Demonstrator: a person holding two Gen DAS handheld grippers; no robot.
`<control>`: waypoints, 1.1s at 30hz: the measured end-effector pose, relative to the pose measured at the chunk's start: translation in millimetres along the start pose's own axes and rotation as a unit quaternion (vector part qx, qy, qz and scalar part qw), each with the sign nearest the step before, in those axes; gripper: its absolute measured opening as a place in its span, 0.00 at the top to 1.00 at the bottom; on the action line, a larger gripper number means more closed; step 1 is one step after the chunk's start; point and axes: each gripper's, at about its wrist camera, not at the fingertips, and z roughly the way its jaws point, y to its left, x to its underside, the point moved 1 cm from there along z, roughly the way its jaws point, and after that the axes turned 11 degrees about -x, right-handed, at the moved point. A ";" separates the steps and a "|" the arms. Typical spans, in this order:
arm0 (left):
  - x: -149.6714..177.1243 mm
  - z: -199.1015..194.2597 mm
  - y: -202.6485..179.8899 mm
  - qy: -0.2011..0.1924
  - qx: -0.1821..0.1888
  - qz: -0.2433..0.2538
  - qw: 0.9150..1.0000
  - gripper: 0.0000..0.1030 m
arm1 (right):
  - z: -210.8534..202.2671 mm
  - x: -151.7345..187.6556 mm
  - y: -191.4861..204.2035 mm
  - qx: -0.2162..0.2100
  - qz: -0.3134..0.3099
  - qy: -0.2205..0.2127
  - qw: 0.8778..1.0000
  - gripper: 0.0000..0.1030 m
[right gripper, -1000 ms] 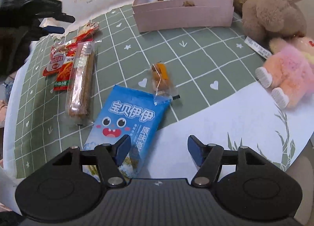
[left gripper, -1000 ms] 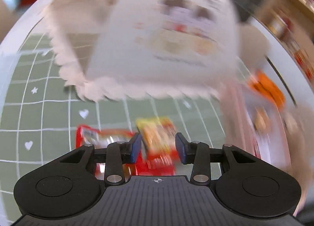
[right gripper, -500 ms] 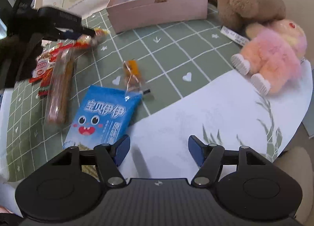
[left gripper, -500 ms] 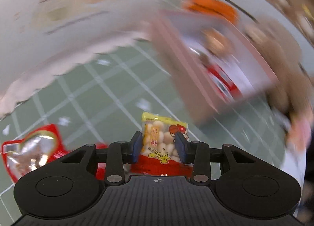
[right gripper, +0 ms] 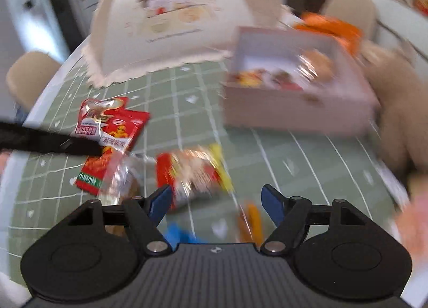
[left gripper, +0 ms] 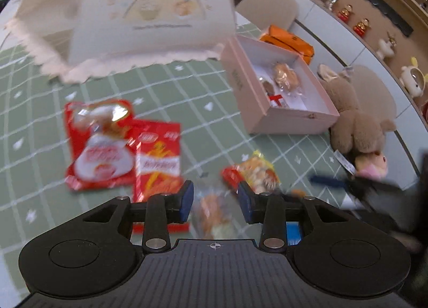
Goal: Organize snacks
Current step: 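Pass the yellow snack bag from the left gripper to the right gripper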
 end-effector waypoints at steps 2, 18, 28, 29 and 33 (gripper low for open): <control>10.1 -7.1 3.0 0.012 0.005 -0.012 1.000 0.61 | 22.7 -11.7 9.2 -0.004 -0.038 0.017 0.999 0.28; 31.3 -1.2 -49.1 0.037 0.048 0.034 0.998 0.61 | -51.6 -2.8 -17.6 0.012 0.007 -0.016 1.000 0.33; 22.0 72.1 -139.9 0.082 0.041 0.068 0.993 0.61 | -119.5 61.3 -82.5 0.112 0.136 -0.034 0.984 0.32; 21.3 78.5 -145.5 0.083 0.030 0.076 0.993 0.61 | -121.7 67.2 -85.5 0.113 0.146 -0.035 0.982 0.32; 16.4 93.1 -162.4 0.077 0.013 0.106 0.991 0.60 | -121.9 84.6 -91.1 0.118 0.165 -0.032 0.979 0.32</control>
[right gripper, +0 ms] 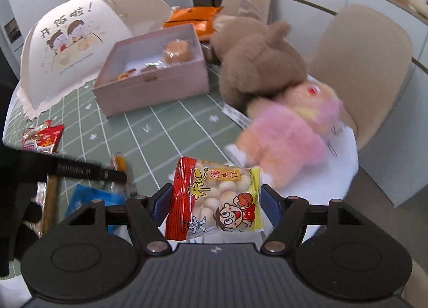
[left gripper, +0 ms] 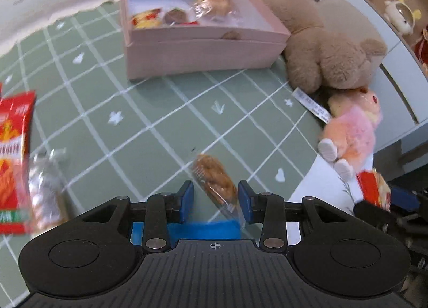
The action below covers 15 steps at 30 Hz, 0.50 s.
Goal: Organize snacks
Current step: 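Pass the yellow snack bag from the left gripper to the right gripper, then drop the yellow snack bag into the pink box with the right gripper while the left lifts the wrapped pastry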
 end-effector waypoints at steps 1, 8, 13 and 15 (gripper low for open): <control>-1.9 1.6 -3.9 -0.003 -0.003 0.009 1.000 0.60 | -2.0 3.6 -1.0 0.001 0.001 0.000 1.000 0.32; -13.3 9.1 -23.6 -0.008 -0.037 0.053 0.998 0.62 | -1.5 5.9 1.6 0.010 -0.006 0.001 1.000 0.32; -17.5 11.1 -21.9 -0.005 -0.040 0.053 0.998 0.75 | 3.6 0.8 8.9 0.006 -0.018 0.006 1.000 0.32; -14.3 9.1 -15.4 0.001 -0.018 0.038 0.999 0.76 | 4.8 -0.8 12.2 0.004 -0.025 0.007 1.000 0.32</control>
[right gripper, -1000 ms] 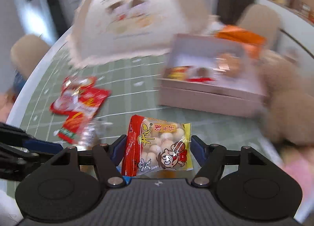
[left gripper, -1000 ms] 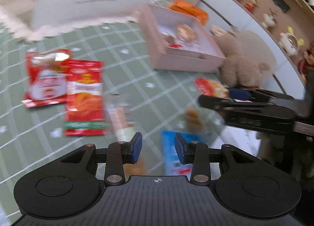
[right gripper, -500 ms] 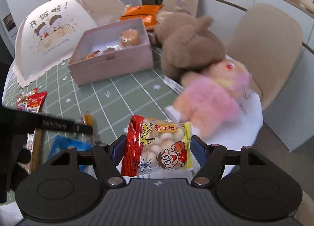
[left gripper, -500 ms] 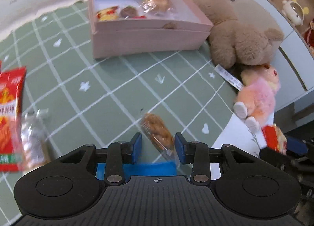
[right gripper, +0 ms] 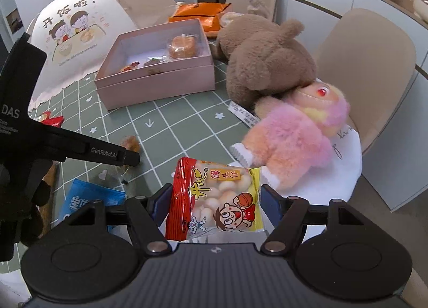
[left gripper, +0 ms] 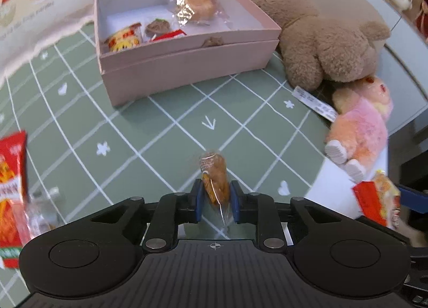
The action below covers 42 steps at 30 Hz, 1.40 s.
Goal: Organize snacks
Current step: 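Drop the yellow snack bag into the pink box with the right gripper while the left lifts the wrapped pastry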
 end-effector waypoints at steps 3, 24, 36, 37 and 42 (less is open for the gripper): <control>11.4 -10.5 3.6 -0.002 0.027 0.006 1.000 0.76 | 0.0 -1.8 3.8 0.003 -0.012 0.001 1.000 0.32; -98.8 -116.2 96.0 -0.255 0.124 -0.152 0.947 0.74 | -8.4 -36.5 26.6 0.003 -0.100 -0.032 0.994 0.32; 38.7 -82.3 181.3 -0.116 0.031 -0.246 0.962 0.74 | 36.3 -197.9 69.1 -0.006 -0.168 -0.156 0.973 0.14; 46.4 -85.6 190.9 -0.114 0.017 -0.243 0.963 0.74 | 43.4 -203.1 72.7 -0.005 -0.164 -0.145 0.976 0.14; 63.0 -86.9 222.4 -0.102 -0.038 -0.226 0.968 0.74 | 54.0 -158.8 85.0 -0.083 -0.140 -0.076 0.984 0.14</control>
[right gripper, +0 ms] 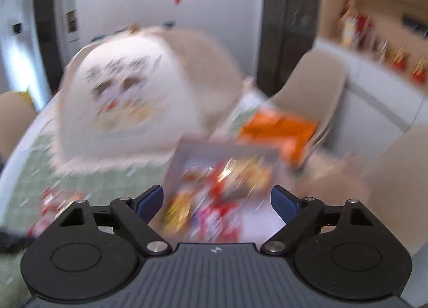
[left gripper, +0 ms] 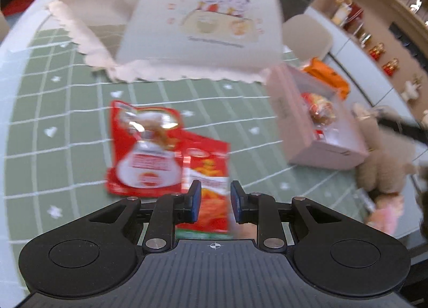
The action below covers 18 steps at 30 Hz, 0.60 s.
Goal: Organize snacks
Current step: 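Drop the yellow snack bag into the pink box with the right gripper while the left lifts the wrapped pastry, then reach the right gripper to the blue seaweed bag while the left reaches the red spicy-strip packet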
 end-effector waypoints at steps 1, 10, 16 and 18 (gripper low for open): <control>-1.1 1.3 3.2 0.000 -0.003 0.003 1.000 0.74 | 0.9 13.8 6.1 -0.009 0.008 0.017 1.000 0.14; -5.8 54.1 -13.4 0.024 -0.035 0.074 0.996 0.73 | -17.4 137.1 67.6 -0.080 0.061 0.164 0.981 0.14; 0.4 59.3 -30.3 0.015 -0.023 0.107 0.994 0.72 | -22.1 150.1 108.2 -0.108 0.031 0.169 0.979 0.15; 5.5 57.5 -32.9 0.013 -0.014 0.130 0.991 0.72 | -18.2 143.1 116.0 -0.117 0.029 0.153 0.981 0.15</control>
